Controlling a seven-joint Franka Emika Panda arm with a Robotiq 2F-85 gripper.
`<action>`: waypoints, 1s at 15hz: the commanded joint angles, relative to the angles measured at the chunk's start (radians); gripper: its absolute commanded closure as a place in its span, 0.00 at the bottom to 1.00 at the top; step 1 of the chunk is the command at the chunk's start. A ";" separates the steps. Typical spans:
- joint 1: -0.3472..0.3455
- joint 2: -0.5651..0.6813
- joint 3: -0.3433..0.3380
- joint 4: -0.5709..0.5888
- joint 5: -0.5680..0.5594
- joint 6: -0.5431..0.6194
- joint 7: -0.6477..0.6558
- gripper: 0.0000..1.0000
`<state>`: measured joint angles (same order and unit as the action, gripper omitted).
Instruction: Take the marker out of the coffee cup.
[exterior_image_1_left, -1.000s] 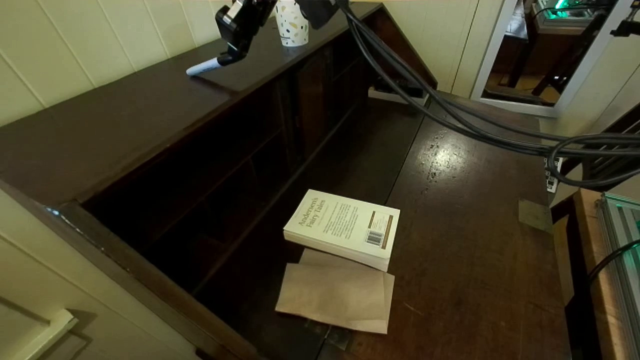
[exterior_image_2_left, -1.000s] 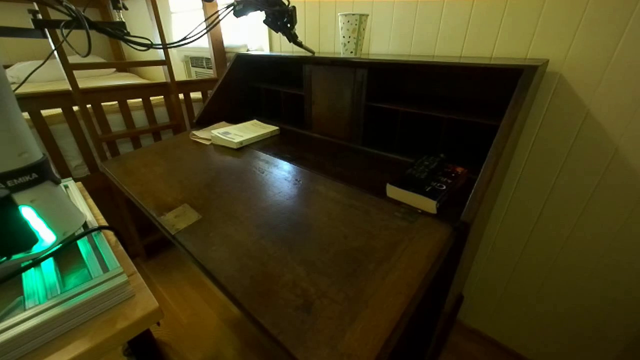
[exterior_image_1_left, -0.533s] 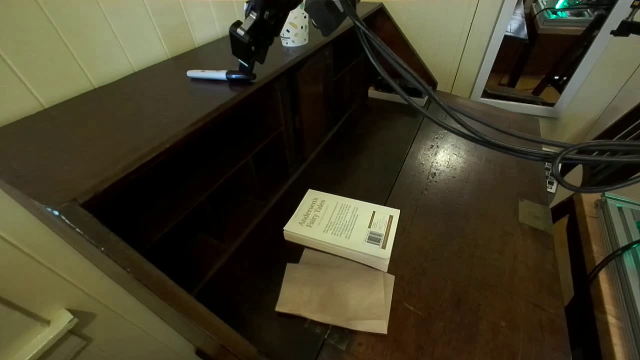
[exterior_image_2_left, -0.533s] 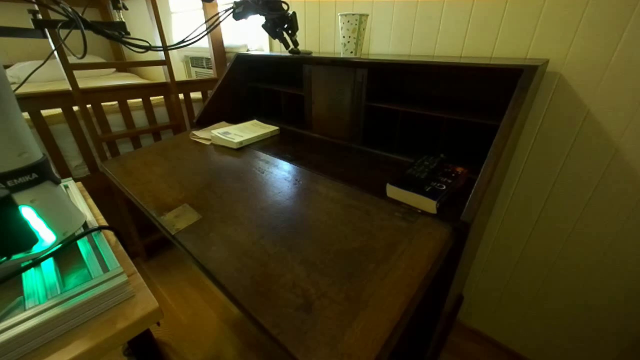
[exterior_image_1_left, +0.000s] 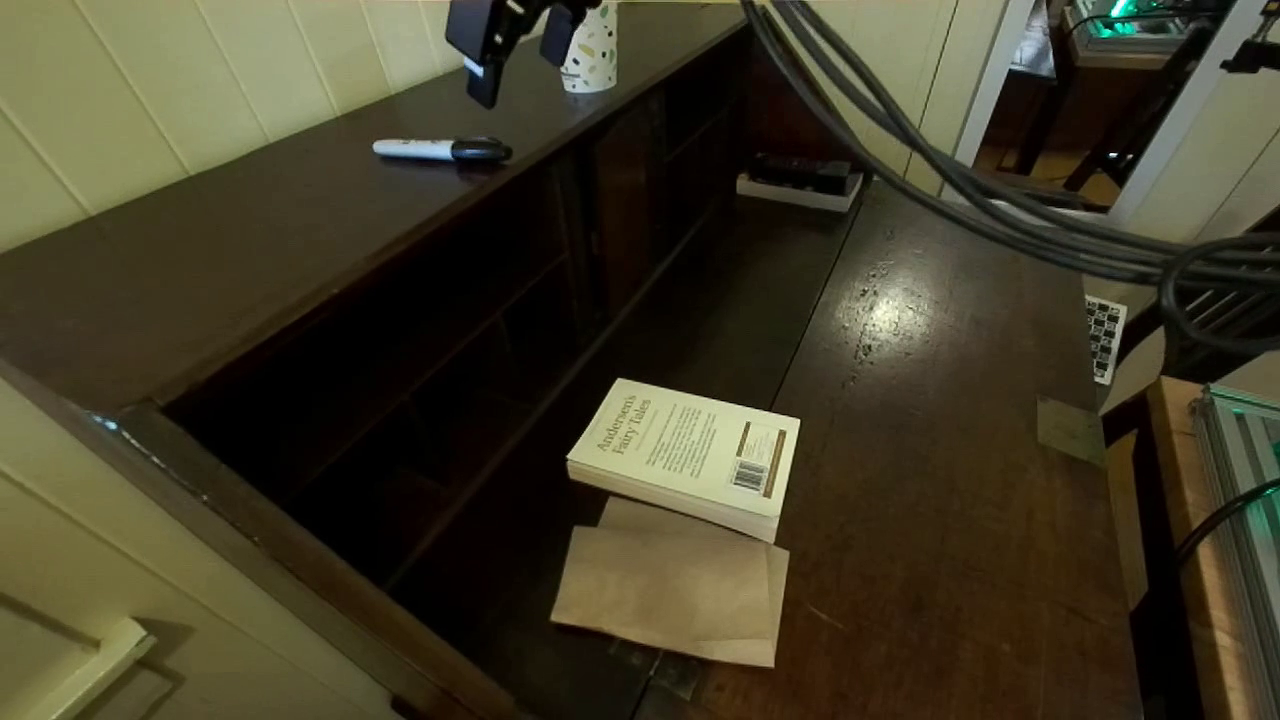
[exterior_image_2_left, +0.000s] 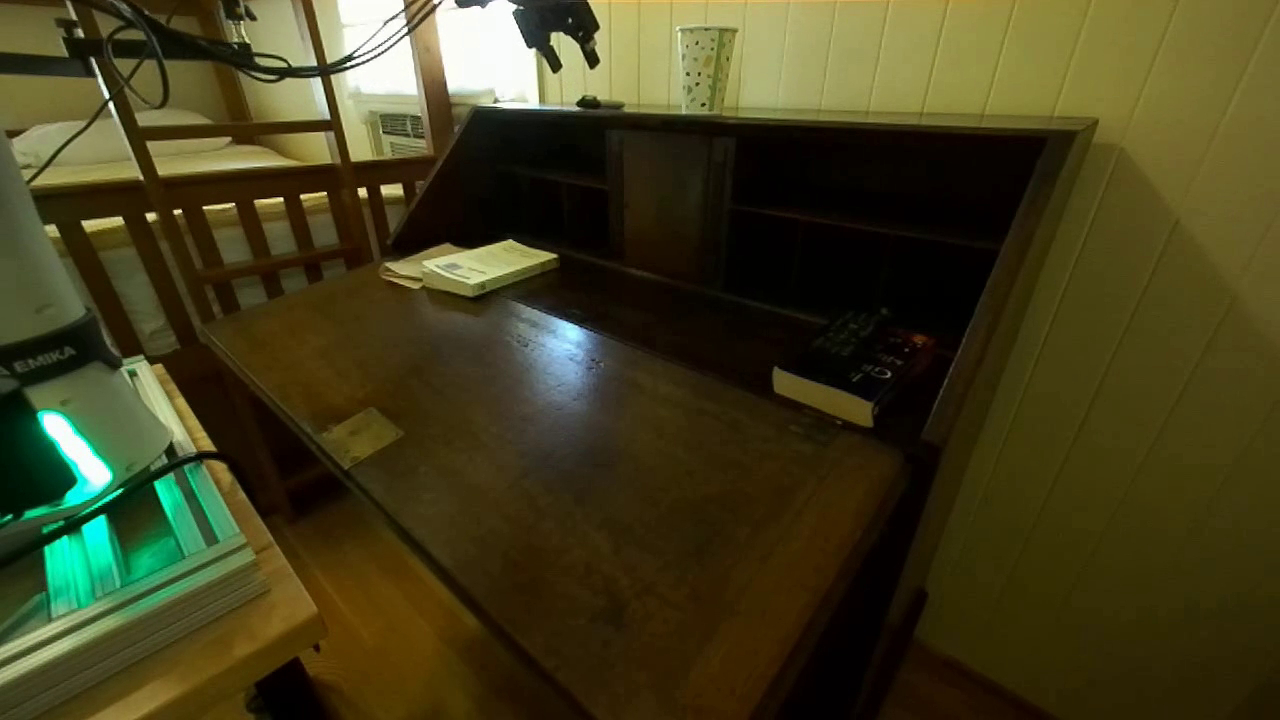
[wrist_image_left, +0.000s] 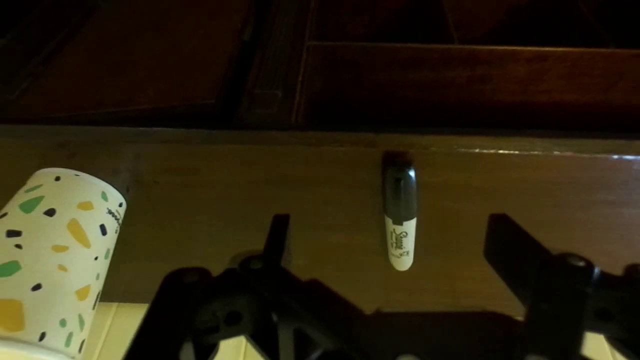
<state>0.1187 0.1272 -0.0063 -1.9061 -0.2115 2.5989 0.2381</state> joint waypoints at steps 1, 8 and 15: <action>-0.025 -0.095 0.019 -0.023 0.092 -0.123 -0.029 0.00; -0.063 -0.225 0.008 -0.036 0.191 -0.404 -0.101 0.00; -0.086 -0.220 0.014 -0.009 0.156 -0.425 -0.079 0.00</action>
<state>0.0458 -0.0932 -0.0041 -1.9176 -0.0575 2.1762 0.1602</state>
